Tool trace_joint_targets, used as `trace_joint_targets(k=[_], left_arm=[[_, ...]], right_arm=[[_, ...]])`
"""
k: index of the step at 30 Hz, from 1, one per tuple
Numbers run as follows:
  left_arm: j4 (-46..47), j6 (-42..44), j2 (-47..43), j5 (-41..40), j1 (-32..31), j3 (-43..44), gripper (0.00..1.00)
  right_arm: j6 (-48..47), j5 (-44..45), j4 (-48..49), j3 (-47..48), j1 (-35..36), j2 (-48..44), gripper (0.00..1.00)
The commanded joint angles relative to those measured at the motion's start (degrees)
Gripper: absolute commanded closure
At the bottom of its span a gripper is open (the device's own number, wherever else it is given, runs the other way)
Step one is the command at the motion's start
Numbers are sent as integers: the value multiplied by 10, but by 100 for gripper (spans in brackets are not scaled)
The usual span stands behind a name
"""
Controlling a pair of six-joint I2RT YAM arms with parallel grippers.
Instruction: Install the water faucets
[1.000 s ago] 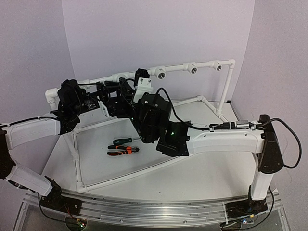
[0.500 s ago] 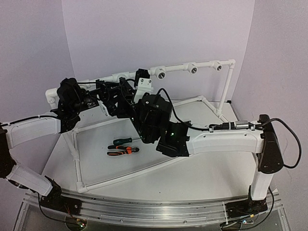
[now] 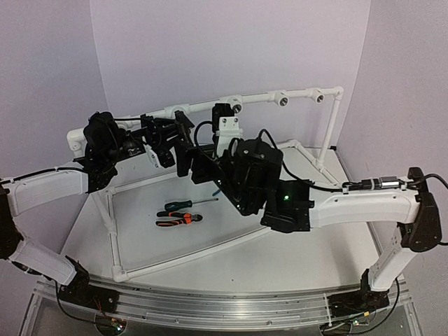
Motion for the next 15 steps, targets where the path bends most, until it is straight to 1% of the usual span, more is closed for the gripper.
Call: trace_joint_targets(k=[1, 4, 6, 8, 10, 12, 14, 15], left_arm=[[-42, -16, 8, -16, 0, 22, 100], [-43, -16, 6, -17, 1, 22, 100], [-47, -16, 5, -15, 1, 22, 100], [-48, -15, 5, -13, 1, 20, 100], [-47, -13, 6, -13, 0, 19, 100], [-48, -14, 6, -13, 0, 19, 100], [-49, -13, 6, -13, 0, 21, 100], [-50, -14, 6, -13, 0, 21, 100]], right_arm=[[-59, -37, -93, 1, 13, -57, 4], [-92, -62, -129, 3, 14, -73, 8], [-100, -39, -161, 11, 14, -86, 16], [-122, -17, -189, 31, 17, -90, 19], [-171, -17, -209, 59, 26, -81, 17], [-249, -17, -234, 106, 39, -56, 11], [-310, 14, -242, 144, 53, -33, 6], [-326, 31, -243, 162, 55, -23, 4]])
